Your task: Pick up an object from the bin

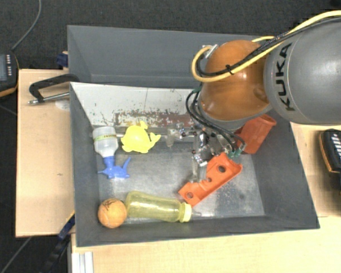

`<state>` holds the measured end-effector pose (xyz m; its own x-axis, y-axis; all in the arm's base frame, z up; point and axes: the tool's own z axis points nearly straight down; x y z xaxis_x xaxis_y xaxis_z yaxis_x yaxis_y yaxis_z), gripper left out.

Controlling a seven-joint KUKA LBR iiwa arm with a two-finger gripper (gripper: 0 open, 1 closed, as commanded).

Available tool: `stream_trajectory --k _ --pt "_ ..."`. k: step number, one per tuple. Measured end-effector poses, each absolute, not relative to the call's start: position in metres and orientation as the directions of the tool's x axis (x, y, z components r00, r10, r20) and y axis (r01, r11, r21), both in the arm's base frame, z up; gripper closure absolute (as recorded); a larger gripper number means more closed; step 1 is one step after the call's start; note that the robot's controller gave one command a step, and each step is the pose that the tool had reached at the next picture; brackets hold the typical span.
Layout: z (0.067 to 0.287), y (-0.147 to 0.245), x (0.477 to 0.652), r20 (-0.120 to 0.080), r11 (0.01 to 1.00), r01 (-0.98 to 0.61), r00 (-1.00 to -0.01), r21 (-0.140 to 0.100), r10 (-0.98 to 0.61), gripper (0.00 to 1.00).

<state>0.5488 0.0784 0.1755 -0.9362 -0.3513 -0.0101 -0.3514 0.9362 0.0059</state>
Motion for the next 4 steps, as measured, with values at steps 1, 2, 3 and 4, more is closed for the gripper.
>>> stream_trajectory --k 1,2,3,4 --pt "0.144 0.047 0.535 -0.019 0.920 -0.391 -0.920 0.003 -0.391 0.00" --pt "0.132 0.017 0.509 -0.011 0.903 -0.429 -0.903 0.006 -0.429 0.00" --pt "0.123 0.004 0.511 -0.019 0.932 -0.363 -0.932 0.006 -0.363 0.00" --pt "0.087 0.001 0.510 -0.016 0.929 -0.370 -0.929 0.006 -0.370 0.00"
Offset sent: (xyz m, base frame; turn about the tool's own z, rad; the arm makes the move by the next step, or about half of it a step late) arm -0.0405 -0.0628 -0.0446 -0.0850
